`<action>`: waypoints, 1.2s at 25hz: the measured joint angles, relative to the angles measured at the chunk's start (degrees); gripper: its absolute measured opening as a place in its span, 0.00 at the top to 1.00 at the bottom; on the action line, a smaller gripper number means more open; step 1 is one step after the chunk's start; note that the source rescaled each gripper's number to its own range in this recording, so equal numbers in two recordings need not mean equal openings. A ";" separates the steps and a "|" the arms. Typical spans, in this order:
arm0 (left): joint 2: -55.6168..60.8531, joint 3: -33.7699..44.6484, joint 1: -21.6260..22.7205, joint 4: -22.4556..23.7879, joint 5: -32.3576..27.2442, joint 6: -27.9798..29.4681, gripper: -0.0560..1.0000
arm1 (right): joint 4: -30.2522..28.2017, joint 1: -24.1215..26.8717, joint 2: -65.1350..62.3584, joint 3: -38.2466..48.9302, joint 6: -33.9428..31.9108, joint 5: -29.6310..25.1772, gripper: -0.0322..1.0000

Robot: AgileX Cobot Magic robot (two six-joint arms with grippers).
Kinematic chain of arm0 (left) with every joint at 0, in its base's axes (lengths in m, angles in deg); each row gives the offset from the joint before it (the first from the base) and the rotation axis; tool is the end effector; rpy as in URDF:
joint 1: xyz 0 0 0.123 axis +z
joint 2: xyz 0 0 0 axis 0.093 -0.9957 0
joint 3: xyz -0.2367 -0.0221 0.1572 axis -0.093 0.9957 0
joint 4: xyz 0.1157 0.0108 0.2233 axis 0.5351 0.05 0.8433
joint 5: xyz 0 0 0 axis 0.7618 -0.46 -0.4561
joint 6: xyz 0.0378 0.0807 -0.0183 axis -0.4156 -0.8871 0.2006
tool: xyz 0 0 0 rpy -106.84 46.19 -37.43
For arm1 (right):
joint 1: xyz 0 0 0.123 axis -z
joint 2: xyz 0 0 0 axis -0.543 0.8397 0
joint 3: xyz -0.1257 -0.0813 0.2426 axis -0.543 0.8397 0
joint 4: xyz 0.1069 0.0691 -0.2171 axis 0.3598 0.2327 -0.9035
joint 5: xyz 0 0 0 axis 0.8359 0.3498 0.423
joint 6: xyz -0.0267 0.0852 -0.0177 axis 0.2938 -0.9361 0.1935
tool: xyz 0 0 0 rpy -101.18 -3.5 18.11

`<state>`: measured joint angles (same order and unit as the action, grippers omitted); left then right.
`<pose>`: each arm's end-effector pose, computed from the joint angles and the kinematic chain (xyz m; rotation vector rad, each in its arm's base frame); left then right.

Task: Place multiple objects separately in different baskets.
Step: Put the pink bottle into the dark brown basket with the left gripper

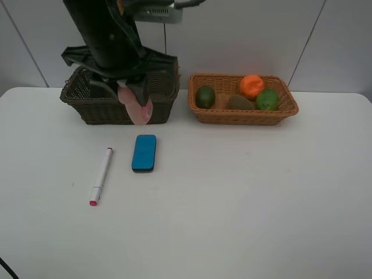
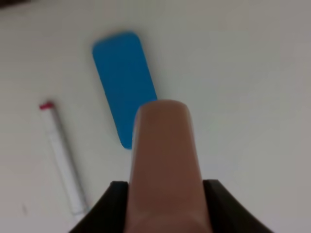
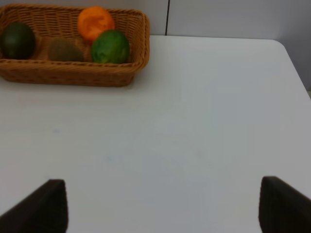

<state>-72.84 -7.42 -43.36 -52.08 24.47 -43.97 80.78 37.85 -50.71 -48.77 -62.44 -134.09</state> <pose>0.2932 -0.2188 0.2999 0.3284 2.7373 -0.1698 -0.0075 0.0006 0.2822 -0.0111 2.0251 -0.1165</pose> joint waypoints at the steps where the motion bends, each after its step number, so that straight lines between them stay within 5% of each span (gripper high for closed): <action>1: 0.00 -2.00 0.38 1.35 -0.49 0.00 0.68 | 0.00 0.00 0.00 0.00 0.00 0.00 0.00; 10: -1.97 -9.17 6.43 4.90 4.18 0.00 0.68 | 0.00 0.00 0.00 0.00 0.00 0.00 0.00; 20: -14.82 -11.62 12.24 4.47 20.29 -0.05 0.68 | 0.00 0.00 0.00 0.00 0.00 0.00 0.00; 30: -28.87 -22.64 12.83 4.28 21.63 -2.23 0.68 | 0.00 0.00 0.00 0.00 0.00 0.00 0.00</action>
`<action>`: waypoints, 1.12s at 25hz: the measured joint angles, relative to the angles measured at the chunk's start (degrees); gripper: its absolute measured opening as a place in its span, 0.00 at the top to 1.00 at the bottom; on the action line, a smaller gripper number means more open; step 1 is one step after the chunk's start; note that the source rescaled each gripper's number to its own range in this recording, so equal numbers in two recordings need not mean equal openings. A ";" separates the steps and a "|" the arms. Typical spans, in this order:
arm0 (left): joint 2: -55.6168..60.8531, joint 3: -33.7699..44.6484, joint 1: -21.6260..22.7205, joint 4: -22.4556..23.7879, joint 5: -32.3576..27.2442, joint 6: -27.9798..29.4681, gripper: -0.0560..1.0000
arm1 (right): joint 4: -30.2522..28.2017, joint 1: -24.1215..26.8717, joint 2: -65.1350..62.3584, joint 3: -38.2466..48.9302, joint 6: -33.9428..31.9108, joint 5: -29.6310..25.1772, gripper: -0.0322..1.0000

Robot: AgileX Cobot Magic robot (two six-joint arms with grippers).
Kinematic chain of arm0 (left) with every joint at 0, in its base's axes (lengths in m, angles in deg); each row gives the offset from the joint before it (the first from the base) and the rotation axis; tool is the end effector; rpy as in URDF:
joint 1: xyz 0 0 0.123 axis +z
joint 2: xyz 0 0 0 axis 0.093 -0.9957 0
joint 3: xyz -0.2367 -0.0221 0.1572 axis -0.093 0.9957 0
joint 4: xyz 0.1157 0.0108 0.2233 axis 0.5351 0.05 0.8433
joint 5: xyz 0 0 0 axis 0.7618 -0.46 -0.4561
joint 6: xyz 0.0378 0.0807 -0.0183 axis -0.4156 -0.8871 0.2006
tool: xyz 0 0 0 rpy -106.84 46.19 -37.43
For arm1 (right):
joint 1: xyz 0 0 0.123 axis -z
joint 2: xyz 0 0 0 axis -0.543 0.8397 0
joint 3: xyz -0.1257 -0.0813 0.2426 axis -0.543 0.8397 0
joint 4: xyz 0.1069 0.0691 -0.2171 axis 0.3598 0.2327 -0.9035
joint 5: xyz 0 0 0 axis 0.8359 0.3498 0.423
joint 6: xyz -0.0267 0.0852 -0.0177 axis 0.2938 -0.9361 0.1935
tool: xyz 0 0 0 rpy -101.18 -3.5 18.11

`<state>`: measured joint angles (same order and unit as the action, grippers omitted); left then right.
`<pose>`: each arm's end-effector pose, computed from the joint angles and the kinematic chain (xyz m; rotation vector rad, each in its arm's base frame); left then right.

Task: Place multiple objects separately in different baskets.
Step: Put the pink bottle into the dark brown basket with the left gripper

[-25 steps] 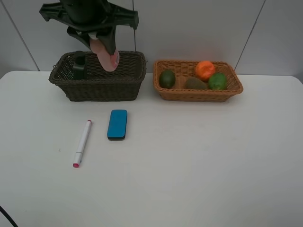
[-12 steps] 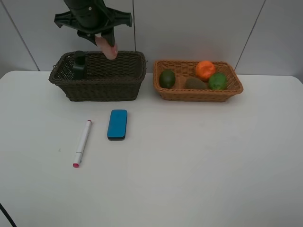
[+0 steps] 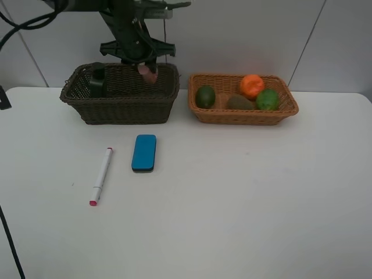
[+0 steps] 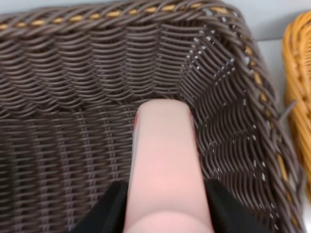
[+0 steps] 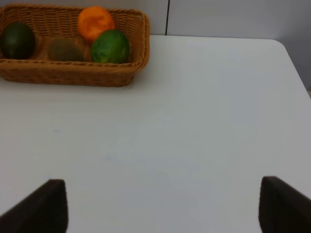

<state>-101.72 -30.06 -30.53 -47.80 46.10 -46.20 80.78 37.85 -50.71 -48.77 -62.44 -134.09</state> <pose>0.4624 -0.2065 0.2125 0.1514 2.4742 -0.1717 -0.0075 0.0006 0.2822 -0.0111 2.0251 -0.1165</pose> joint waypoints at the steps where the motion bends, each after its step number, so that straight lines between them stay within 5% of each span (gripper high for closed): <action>1: -1.14 -0.56 0.01 0.00 0.07 -0.01 0.68 | 0.00 0.00 0.00 0.00 0.00 0.00 0.00; 18: -3.86 -1.48 0.01 0.36 0.59 -0.88 0.67 | 0.00 0.00 0.00 0.00 0.00 0.00 0.00; 23: -2.80 -1.59 0.01 0.64 -0.33 -1.93 0.10 | 0.00 0.00 0.00 0.00 0.00 0.00 0.00; 28: -2.74 -1.59 0.01 0.19 -1.88 -2.03 0.00 | 0.00 0.00 0.00 0.00 0.00 0.00 0.00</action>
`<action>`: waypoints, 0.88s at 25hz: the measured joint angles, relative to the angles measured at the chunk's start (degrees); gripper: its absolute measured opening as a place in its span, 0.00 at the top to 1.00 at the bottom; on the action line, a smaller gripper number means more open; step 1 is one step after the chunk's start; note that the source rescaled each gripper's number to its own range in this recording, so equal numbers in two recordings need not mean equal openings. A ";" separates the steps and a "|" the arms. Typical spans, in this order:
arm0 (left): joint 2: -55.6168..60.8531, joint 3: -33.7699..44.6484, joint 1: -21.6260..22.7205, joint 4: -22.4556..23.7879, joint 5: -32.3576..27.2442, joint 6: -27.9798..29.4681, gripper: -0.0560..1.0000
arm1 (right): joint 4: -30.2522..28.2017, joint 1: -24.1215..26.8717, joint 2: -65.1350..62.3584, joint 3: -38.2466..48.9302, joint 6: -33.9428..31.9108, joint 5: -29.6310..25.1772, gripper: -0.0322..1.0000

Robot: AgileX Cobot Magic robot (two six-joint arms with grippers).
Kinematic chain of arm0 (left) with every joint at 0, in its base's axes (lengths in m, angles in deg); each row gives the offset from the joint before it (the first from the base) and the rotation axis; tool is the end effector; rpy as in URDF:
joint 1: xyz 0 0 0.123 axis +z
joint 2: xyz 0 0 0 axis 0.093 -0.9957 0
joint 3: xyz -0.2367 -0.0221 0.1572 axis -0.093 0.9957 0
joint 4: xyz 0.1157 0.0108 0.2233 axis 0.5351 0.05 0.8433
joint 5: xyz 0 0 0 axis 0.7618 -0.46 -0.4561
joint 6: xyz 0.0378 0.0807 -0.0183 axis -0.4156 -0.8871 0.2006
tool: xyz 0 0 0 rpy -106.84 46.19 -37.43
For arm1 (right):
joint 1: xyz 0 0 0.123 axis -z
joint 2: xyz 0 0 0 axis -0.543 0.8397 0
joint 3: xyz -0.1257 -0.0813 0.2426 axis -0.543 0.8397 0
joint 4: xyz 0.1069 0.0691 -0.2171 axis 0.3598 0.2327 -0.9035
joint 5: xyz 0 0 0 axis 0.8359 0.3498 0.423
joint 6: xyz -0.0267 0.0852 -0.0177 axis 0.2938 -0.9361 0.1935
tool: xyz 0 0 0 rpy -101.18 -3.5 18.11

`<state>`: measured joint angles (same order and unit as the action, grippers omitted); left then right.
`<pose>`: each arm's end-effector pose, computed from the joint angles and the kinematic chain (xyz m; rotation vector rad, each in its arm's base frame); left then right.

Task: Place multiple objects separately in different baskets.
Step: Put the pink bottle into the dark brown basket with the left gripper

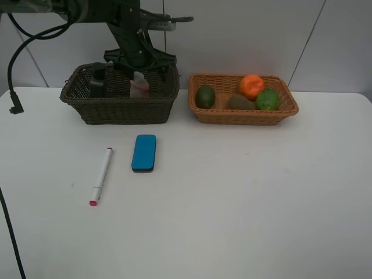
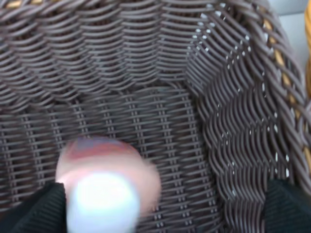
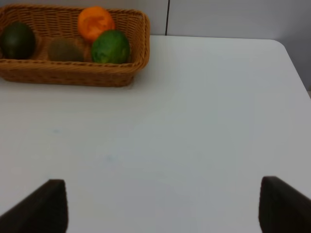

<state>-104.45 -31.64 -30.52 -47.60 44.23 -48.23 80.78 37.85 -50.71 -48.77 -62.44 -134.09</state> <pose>0.4669 -0.2078 0.1949 0.1988 2.5182 -0.1273 -0.0075 0.0006 0.2822 -0.0111 2.0251 -0.1165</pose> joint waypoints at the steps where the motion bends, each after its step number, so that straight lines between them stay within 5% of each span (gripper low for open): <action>1: 0.00 0.00 0.00 -0.15 -0.19 0.00 0.00 | 0.00 0.00 0.00 0.00 0.00 0.00 0.00; 17: 1.09 0.00 0.00 -0.53 -1.62 -0.05 0.00 | 0.00 0.00 0.00 0.00 0.00 0.00 0.00; 22: 3.95 0.00 0.00 -0.94 -6.30 -0.05 0.00 | 0.00 0.00 0.00 0.00 0.00 0.00 0.00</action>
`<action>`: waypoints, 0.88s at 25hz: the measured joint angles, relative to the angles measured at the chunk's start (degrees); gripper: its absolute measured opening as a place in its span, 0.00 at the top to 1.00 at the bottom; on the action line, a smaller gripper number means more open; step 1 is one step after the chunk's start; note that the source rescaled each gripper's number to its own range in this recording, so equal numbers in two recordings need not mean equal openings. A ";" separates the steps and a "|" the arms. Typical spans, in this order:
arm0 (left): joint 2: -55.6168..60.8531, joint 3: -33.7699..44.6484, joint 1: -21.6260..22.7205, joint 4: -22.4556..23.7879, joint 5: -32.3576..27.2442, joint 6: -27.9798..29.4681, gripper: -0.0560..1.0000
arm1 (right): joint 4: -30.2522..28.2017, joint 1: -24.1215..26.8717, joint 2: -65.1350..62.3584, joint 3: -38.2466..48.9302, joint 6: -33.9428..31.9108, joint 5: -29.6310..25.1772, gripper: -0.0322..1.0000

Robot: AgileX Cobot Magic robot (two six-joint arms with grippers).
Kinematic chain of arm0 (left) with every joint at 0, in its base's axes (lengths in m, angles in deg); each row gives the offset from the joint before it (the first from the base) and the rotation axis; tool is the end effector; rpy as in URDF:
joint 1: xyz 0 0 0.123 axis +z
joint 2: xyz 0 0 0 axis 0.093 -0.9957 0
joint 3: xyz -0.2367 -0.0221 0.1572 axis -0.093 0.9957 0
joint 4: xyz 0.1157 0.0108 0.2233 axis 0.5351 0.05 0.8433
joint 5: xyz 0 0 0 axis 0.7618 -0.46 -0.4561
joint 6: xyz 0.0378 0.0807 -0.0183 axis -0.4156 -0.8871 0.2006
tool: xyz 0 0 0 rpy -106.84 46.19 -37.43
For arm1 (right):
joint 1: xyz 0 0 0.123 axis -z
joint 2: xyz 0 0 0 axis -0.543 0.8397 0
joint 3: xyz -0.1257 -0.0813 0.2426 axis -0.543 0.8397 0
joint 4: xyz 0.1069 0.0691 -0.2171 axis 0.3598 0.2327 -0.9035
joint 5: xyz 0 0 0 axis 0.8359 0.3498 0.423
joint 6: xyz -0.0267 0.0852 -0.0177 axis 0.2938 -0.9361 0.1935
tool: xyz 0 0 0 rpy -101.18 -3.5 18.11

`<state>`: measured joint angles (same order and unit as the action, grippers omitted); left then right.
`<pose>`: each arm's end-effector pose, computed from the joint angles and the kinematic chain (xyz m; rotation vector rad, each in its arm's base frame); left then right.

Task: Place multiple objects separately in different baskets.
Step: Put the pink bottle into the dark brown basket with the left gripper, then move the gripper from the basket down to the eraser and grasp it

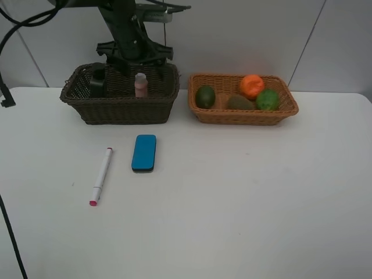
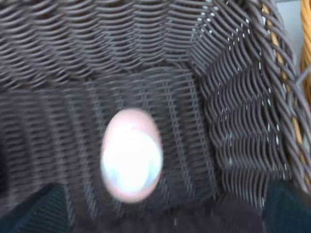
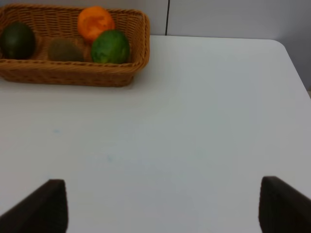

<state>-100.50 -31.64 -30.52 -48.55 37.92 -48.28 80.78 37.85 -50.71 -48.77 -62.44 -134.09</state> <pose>0.4541 -0.2015 0.2241 0.1732 2.5607 -0.1153 -0.0075 0.0006 0.2822 -0.0111 2.0251 -0.1165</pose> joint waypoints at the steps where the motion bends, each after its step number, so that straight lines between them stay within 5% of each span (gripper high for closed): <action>1: 1.30 0.00 0.00 -0.15 -1.82 0.00 0.00 | 0.00 0.00 0.00 0.00 0.00 0.00 0.00; 11: 9.21 -0.12 -1.08 -6.18 -21.33 3.27 0.00 | 0.00 0.00 0.00 0.00 0.00 0.00 0.00; 22: 9.33 7.52 -5.88 -6.44 -22.12 5.63 0.00 | 0.00 0.00 0.00 0.00 -0.04 0.00 0.00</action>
<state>-91.17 -24.12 -36.40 -54.99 15.81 -42.65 80.78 37.85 -50.71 -48.77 -62.48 -134.09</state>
